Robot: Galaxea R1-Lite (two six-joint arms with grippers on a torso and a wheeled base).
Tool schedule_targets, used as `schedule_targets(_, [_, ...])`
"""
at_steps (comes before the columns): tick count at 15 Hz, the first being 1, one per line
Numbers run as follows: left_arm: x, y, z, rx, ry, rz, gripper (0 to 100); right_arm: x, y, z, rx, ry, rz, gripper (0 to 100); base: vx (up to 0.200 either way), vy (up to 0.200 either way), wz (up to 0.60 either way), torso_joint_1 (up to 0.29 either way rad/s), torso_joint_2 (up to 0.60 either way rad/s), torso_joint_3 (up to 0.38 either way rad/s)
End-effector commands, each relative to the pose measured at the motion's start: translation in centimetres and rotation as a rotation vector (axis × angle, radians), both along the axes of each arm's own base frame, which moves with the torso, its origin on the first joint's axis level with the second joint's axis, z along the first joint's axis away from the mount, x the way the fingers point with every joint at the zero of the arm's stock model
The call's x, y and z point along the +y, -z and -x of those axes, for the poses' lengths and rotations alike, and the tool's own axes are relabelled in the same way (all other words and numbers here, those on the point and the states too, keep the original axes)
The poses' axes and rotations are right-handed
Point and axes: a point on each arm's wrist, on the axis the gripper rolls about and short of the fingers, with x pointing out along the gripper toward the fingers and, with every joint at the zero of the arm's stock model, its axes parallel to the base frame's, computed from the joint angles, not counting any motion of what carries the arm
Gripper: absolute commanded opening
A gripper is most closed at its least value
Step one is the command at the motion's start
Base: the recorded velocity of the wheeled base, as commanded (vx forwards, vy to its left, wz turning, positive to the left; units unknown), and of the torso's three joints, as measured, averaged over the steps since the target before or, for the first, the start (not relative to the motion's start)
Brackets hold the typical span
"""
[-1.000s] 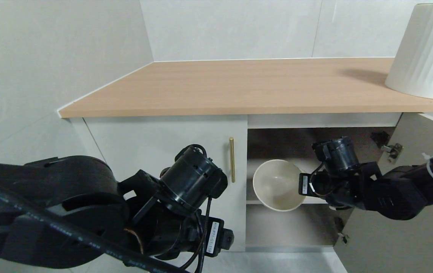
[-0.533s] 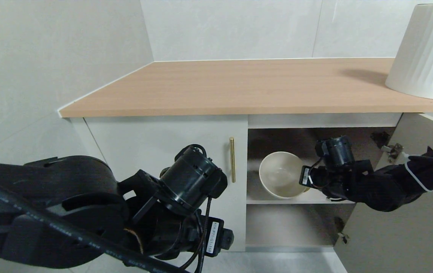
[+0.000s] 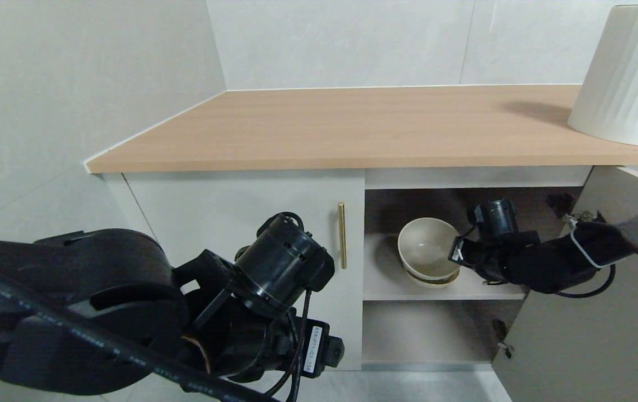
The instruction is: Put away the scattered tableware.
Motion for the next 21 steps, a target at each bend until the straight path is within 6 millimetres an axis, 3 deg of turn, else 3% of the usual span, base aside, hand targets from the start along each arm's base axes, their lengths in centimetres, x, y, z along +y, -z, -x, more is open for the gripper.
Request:
schedule_targets(1, [0.0, -0.1, 0.0, -0.002, -0.001, 0.002, 100, 0.1, 1.4, -0.8, 0.023, 0.006, 0.004, 0, 0.0, 0.0, 0.0, 0.0, 0.0, 0.0])
schedule_targets(9, [0.0, 0.0, 0.0, -0.002, -0.002, 0.0, 100, -0.5, 3.0, -2.1, 0.038, 0.043, 0.009, 0, 0.0, 0.0, 0.0, 0.0, 0.0, 0.0])
schedule_targets(17, [0.0, 0.0, 0.0, -0.004, -0.004, -0.002, 100, -0.9, 3.4, -2.5, 0.039, 0.064, 0.01, 0, 0.0, 0.0, 0.0, 0.0, 0.0, 0.0])
schedule_targets(18, [0.0, 0.0, 0.0, -0.005, -0.005, -0.003, 100, -0.9, 3.4, -2.5, 0.039, 0.064, 0.01, 100, 0.0, 0.0, 0.0, 0.0, 0.0, 0.0])
schedule_targets(21, [0.0, 0.0, 0.0, -0.006, -0.006, -0.004, 100, -0.9, 3.5, -2.5, 0.043, 0.063, 0.01, 100, 0.0, 0.0, 0.0, 0.0, 0.0, 0.0])
